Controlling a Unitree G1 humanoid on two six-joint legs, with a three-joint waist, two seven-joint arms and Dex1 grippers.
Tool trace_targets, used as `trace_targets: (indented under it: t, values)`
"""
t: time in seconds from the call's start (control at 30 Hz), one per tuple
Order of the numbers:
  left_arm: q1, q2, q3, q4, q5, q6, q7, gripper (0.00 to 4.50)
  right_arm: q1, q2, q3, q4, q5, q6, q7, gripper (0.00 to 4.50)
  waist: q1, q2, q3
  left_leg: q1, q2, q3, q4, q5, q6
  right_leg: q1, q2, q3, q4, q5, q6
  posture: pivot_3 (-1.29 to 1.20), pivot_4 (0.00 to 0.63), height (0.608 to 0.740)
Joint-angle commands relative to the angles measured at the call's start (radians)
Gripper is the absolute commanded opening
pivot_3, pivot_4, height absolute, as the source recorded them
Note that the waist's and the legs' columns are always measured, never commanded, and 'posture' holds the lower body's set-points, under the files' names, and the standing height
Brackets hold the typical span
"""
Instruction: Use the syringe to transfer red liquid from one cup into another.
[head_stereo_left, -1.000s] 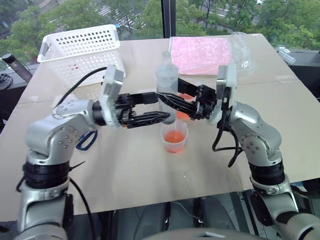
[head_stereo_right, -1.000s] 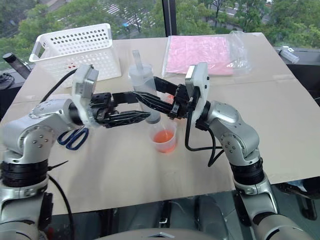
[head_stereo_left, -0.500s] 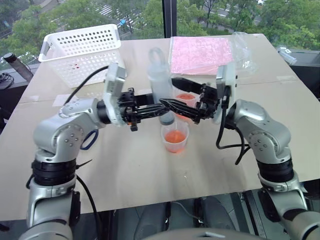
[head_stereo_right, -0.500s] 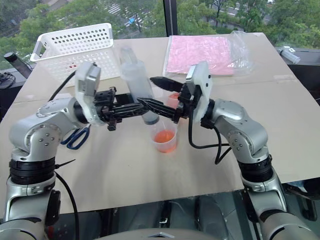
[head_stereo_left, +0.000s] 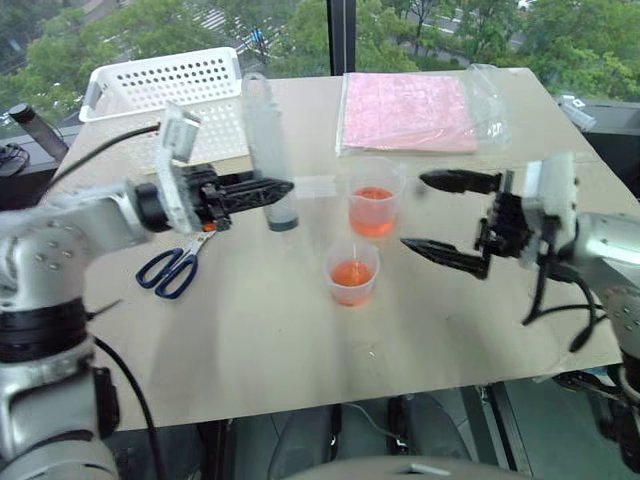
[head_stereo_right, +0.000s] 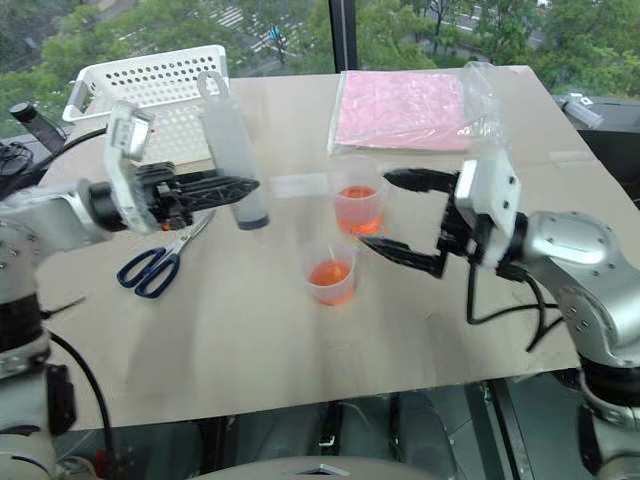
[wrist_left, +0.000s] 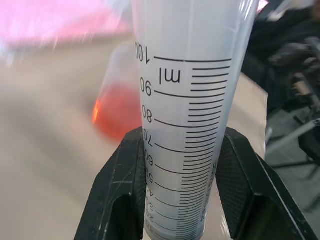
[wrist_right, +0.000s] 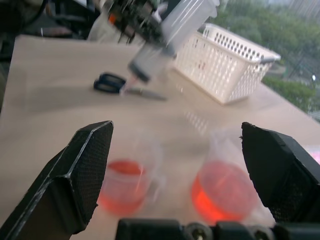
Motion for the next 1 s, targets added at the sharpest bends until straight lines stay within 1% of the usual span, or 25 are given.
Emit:
trace_targets:
  t: [0.03, 0.07, 0.1, 0.23, 0.4, 0.5, 0.57, 0.63, 0.67, 0.7, 0.73, 0.77, 0.8, 0.87, 0.93, 0.97, 1.0]
  values:
    - [-0.048, 0.065, -0.169, 0.02, 0.08, 0.066, -0.074, 1.31, 0.056, -0.015, -0.07, -0.082, 0.02, -0.043, -0.006, 4.37, -0.001, 0.0, 0.0, 0.0, 0.0, 0.0, 0.0, 0.0, 0.0, 0.0, 0.0, 0.0, 0.0, 0.0, 0.0, 0.0, 0.15, 0.74]
    - [-0.071, 0.081, -0.248, 0.017, 0.138, 0.077, -0.059, 1.31, 0.08, -0.024, -0.078, -0.092, 0.009, -0.051, -0.001, 4.37, 0.0, 0.0, 0.0, 0.001, 0.0, 0.001, 0.0, 0.0, 0.0, 0.0, 0.0, 0.001, 0.0, 0.0, 0.0, 0.0, 0.15, 0.74]
    - [-0.096, 0.074, -0.3, 0.03, 0.168, 0.092, -0.055, 1.31, 0.104, -0.027, -0.089, -0.103, 0.004, -0.056, -0.004, 4.37, 0.002, 0.0, 0.0, 0.001, 0.0, 0.001, 0.0, 0.0, 0.0, 0.001, 0.0, 0.001, 0.0, 0.0, 0.0, 0.0, 0.15, 0.74]
    - [-0.166, 0.007, -0.457, 0.141, 0.285, 0.097, -0.066, 1.31, 0.196, -0.027, -0.134, -0.153, 0.008, -0.057, -0.043, 4.37, 0.01, -0.001, 0.0, 0.0, 0.0, 0.001, 0.002, 0.001, -0.002, 0.001, 0.002, 0.0, 0.0, 0.0, 0.0, 0.0, 0.15, 0.74]
    - [-0.241, -0.064, -0.553, 0.36, 0.46, -0.029, -0.095, 1.31, 0.228, -0.029, -0.136, -0.196, 0.008, -0.043, -0.102, 4.37, 0.004, -0.001, 0.001, -0.001, 0.0, 0.001, 0.002, 0.002, -0.003, 0.0, 0.001, 0.001, 0.0, 0.0, 0.0, 0.0, 0.15, 0.74]
    - [-0.253, -0.102, -0.62, 0.433, 0.562, -0.137, -0.132, 1.31, 0.228, -0.028, -0.126, -0.198, 0.003, -0.043, -0.128, 4.37, 0.005, -0.001, 0.001, -0.001, 0.0, 0.001, 0.002, 0.002, -0.003, 0.0, 0.001, 0.001, 0.0, 0.0, 0.0, 0.0, 0.15, 0.74]
    - [-0.251, -0.124, -0.639, 0.475, 0.614, -0.194, -0.151, 1.31, 0.228, -0.024, -0.112, -0.194, -0.01, -0.05, -0.141, 4.37, 0.008, 0.0, -0.001, 0.0, 0.0, 0.001, 0.002, 0.002, -0.003, 0.001, 0.001, 0.001, 0.0, 0.0, 0.0, 0.0, 0.15, 0.74]
    - [-0.242, -0.13, -0.652, 0.493, 0.656, -0.234, -0.172, 2.33, 0.229, -0.023, -0.102, -0.194, -0.015, -0.053, -0.149, 4.5, 0.01, 0.0, -0.001, 0.0, 0.0, 0.001, 0.002, 0.002, -0.003, 0.001, 0.0, 0.001, 0.001, 0.0, 0.0, 0.0, 0.15, 0.74]
    - [-0.237, -0.126, -0.656, 0.489, 0.665, -0.234, -0.191, 2.57, 0.23, -0.023, -0.101, -0.194, -0.013, -0.053, -0.152, 4.5, 0.009, 0.0, -0.001, 0.001, 0.0, 0.001, 0.002, 0.002, -0.003, 0.001, 0.0, 0.001, 0.001, 0.0, 0.0, 0.0, 0.15, 0.74]
    - [-0.233, -0.127, -0.635, 0.478, 0.661, -0.219, -0.189, 3.17, 0.229, -0.025, -0.101, -0.196, -0.009, -0.051, -0.154, 4.5, 0.007, 0.0, -0.001, 0.0, 0.0, 0.001, 0.002, 0.002, -0.003, 0.001, 0.0, 0.001, 0.001, 0.0, 0.0, 0.0, 0.15, 0.74]
    - [-0.232, -0.129, -0.608, 0.466, 0.655, -0.199, -0.183, 3.54, 0.226, -0.027, -0.102, -0.196, -0.006, -0.05, -0.155, 4.5, 0.007, 0.0, -0.001, 0.0, 0.0, 0.001, 0.002, 0.002, -0.003, 0.001, 0.0, 0.001, 0.001, 0.0, 0.0, 0.0, 0.15, 0.74]
    - [-0.232, -0.13, -0.563, 0.456, 0.641, -0.171, -0.163, 4.05, 0.22, -0.03, -0.104, -0.195, -0.001, -0.047, -0.157, 4.5, 0.007, 0.0, -0.001, 0.0, 0.0, 0.001, 0.002, 0.002, -0.003, 0.001, 0.0, 0.001, 0.001, 0.0, 0.0, 0.0, 0.15, 0.74]
    - [-0.229, -0.125, -0.519, 0.437, 0.626, -0.143, -0.151, 4.45, 0.217, -0.034, -0.108, -0.196, 0.004, -0.046, -0.158, 4.5, 0.006, 0.0, -0.001, 0.0, 0.0, 0.001, 0.002, 0.001, -0.002, 0.001, 0.0, 0.001, 0.001, 0.0, 0.0, 0.0, 0.15, 0.74]
    - [-0.21, -0.082, -0.409, 0.365, 0.563, -0.069, -0.159, 4.45, 0.208, -0.036, -0.122, -0.199, 0.027, -0.036, -0.167, 4.5, -0.002, -0.001, 0.0, 0.0, 0.0, 0.001, 0.003, 0.0, 0.0, 0.001, 0.0, 0.001, 0.001, 0.0, 0.0, 0.0, 0.15, 0.74]
    - [-0.154, -0.041, -0.287, 0.263, 0.505, -0.047, -0.167, 4.45, 0.21, -0.041, -0.135, -0.203, 0.043, -0.037, -0.166, 4.5, -0.006, -0.003, 0.001, -0.001, 0.001, 0.001, 0.003, 0.0, 0.0, -0.001, 0.0, 0.001, 0.001, 0.0, 0.0, 0.0, 0.15, 0.74]
    - [-0.101, -0.043, -0.193, 0.202, 0.472, -0.089, -0.165, 4.45, 0.212, -0.048, -0.142, -0.204, 0.054, -0.036, -0.162, 4.5, -0.005, -0.003, 0.001, -0.001, 0.002, 0.001, 0.002, 0.002, -0.003, -0.001, 0.0, 0.001, 0.001, 0.0, 0.0, 0.0, 0.15, 0.74]
    - [-0.061, -0.049, -0.127, 0.156, 0.449, -0.118, -0.16, 4.45, 0.215, -0.053, -0.148, -0.203, 0.062, -0.036, -0.158, 4.5, -0.003, -0.003, 0.001, -0.001, 0.002, 0.001, 0.002, 0.002, -0.003, -0.001, 0.0, 0.001, 0.0, 0.0, 0.0, 0.0, 0.15, 0.74]
